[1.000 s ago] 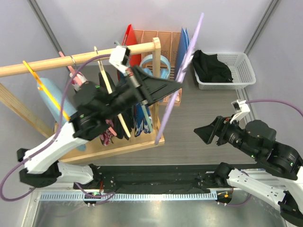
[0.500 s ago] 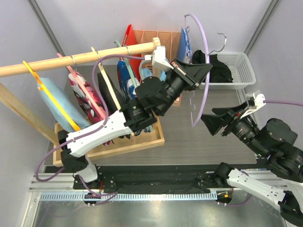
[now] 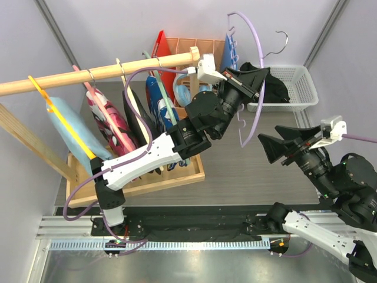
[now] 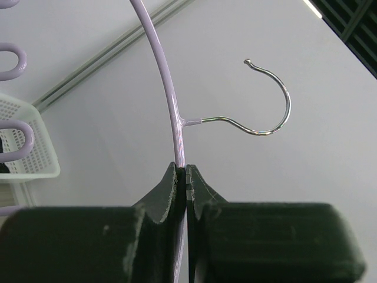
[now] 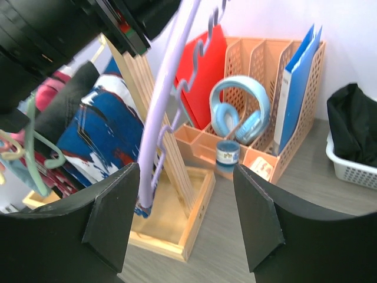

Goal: Remove the trousers from the hanger

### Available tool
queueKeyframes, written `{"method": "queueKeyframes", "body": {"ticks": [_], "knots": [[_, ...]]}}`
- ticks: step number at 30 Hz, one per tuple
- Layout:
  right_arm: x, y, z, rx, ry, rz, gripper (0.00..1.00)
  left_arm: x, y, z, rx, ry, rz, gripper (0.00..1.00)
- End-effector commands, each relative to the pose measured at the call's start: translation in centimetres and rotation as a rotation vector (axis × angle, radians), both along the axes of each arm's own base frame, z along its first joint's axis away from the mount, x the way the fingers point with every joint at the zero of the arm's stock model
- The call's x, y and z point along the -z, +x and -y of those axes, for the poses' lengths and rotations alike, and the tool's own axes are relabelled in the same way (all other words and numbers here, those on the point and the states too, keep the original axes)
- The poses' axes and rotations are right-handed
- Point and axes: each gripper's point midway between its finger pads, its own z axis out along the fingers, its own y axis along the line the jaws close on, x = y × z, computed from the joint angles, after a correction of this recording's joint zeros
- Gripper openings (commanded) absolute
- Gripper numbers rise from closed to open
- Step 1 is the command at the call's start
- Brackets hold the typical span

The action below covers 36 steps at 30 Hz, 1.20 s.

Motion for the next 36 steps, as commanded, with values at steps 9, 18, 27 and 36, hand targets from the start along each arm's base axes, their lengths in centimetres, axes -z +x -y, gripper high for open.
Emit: {"method": "queueKeyframes", "body": {"ticks": [9,18,27,36], "knots": [[-1.7,1.4,-2.5,-0.032,0.063,0.033,0.69,-3.9,-0.4,-1.8,-0.012,-0.164,0.012,0.0],[-0.7,3.7,-4.5,-0.006,0.1,0.005,0.59,-4.0,-0.7,-1.9,-0.016,-0.202,-0.016,0.0],[0.7,5.9,-4.0,0.114,0.165,-0.056,0.32,-3.7,-0.9,-1.6,-0.023,-0.208,-0.03,0.0],[0.8,5.2,-2.9,0.132,0.229,-0.086,0.01,-3.0,-0.7,-1.0,-0.043,-0.177,-0.025,0.0]]}}
